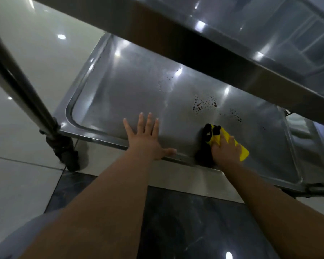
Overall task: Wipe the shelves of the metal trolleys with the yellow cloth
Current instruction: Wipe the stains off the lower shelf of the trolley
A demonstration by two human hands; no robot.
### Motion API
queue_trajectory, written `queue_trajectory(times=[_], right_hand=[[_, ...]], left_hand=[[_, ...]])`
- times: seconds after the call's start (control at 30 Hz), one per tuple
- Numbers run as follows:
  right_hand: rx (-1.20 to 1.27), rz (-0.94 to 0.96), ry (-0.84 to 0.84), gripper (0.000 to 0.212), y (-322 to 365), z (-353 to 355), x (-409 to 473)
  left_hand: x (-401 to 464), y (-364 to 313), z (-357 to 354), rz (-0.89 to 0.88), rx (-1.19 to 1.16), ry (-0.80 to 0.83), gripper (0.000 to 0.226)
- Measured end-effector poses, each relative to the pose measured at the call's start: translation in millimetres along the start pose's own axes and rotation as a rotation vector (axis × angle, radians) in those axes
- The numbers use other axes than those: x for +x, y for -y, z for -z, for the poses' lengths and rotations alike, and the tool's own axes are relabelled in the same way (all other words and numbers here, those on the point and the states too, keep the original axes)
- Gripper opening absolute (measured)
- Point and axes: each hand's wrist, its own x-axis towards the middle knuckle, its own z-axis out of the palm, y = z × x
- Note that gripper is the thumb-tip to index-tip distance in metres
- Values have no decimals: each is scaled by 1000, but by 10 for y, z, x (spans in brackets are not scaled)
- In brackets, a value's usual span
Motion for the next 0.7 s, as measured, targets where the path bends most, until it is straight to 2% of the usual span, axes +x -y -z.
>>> queue_trajectory(times=[0.07,0.1,0.2,0.3,0.37,0.4,0.47,0.53,0.63,0.67,0.7], right_hand=[[145,-122,-36,56,371,-42,-15],[174,-101,-83,56,522,-99,-52],[73,253,-187,56,700,-273,-259],[4,651,-150,55,395,-141,-228],[-65,833,-106,56,78,29,-45],[-78,866,-126,55,-60,93,35],[-27,798,-191,52,-179,120,125],[90,590,-248,52,-11,-2,85],[264,132,-174,50,609,-98,-67],[304,79,-126,48,832,-100,-118],[303,109,-105,48,1038,-128,-184]], left_hand=[[59,-60,31,31,-3,21,119],[95,-98,47,53,-1,30,122],[184,-160,77,104,-3,31,131],[196,-52,72,68,-8,6,130],[180,83,68,15,-8,-37,126],[160,157,68,-14,-13,-76,124],[96,327,53,-56,-16,-174,117],[-11,518,-6,-12,-19,-261,111],[-172,747,-153,203,-38,-325,121],[-212,777,-194,248,-37,-330,124],[-242,785,-226,277,-31,-333,125]])
